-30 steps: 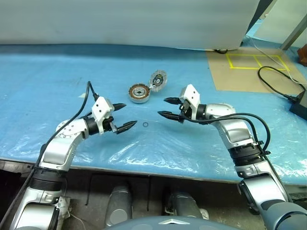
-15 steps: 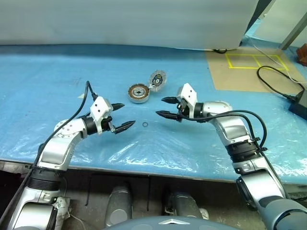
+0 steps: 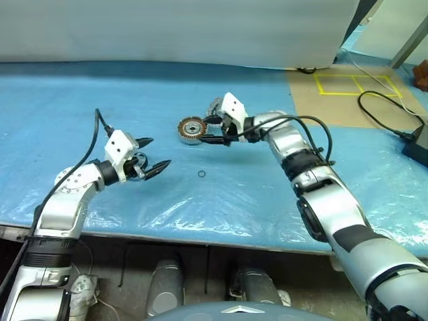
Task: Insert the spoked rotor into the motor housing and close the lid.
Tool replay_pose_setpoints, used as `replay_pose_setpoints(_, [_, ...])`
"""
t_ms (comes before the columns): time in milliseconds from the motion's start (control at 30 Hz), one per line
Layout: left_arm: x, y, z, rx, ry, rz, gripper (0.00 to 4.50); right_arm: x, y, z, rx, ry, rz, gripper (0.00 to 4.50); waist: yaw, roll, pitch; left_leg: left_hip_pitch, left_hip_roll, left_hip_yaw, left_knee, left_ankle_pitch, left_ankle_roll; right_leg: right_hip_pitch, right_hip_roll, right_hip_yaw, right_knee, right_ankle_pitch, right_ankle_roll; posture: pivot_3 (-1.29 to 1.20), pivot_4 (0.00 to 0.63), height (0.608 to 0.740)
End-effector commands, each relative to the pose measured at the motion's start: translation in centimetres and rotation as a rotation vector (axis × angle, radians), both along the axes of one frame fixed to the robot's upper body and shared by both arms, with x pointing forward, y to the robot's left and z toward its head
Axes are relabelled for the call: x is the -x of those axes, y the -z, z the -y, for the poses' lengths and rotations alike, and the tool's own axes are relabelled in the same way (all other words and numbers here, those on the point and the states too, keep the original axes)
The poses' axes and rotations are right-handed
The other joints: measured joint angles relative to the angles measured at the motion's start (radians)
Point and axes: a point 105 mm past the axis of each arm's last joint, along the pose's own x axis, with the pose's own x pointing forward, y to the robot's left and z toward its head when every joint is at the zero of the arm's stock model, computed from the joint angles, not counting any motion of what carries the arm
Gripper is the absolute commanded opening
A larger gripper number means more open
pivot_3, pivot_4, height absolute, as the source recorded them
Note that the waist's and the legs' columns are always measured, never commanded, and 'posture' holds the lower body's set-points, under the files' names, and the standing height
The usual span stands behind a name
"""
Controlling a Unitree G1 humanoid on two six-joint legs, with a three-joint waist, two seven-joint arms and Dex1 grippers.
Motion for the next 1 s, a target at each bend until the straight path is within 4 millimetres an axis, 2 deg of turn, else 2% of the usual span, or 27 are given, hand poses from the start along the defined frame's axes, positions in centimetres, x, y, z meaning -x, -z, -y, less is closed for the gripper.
replay_pose_setpoints(33, [0.5,-1.6,-0.3,0.005,-0.02,0.075,4.43,-0.1,-1.3,-1.8,0.022,-0.049,0.037,3.15,-0.001,0.0,0.0,0.0,0.0,0.0,0.0,0.0,0.0,0.0,0.0,0.0,0.0,0.0,-0.001,0.0,0.15,0.74])
replay_pose_setpoints(167, [0.9,-1.3,0.2,0.02,-0.032,0.078,4.43,0.3,-0.8,-2.8,0.064,-0.085,-0.006,3.15,-0.002,0.0,0.0,-0.001,0.002,0.0,0.0,-0.001,0.001,0.0,0.0,-0.002,0.001,-0.001,-0.002,0.0,0.15,0.74])
replay_pose_setpoints(367, [1.6,-0.7,0.5,0.036,-0.054,0.074,4.43,0.3,-0.2,-4.2,0.18,-0.09,0.036,3.15,-0.007,0.001,0.0,-0.001,0.003,0.0,0.001,-0.002,0.003,0.0,0.001,-0.002,0.001,-0.001,-0.002,0.0,0.15,0.74])
replay_pose_setpoints(700, [2.0,-0.3,1.1,0.049,-0.068,0.072,4.43,-0.7,2.0,-4.4,0.34,0.016,0.135,3.15,-0.011,0.001,0.001,-0.001,0.005,0.001,0.004,-0.002,0.002,0.0,0.002,-0.002,0.002,-0.002,-0.003,0.0,0.15,0.74])
replay_pose_setpoints(1000, [2.4,0.0,1.5,0.05,-0.064,0.059,4.43,-1.9,2.5,-4.7,0.32,0.17,0.191,3.15,-0.015,0.001,0.001,0.0,0.005,0.001,0.004,0.0,0.0,0.0,0.002,-0.002,0.002,-0.002,-0.003,0.0,0.15,0.74])
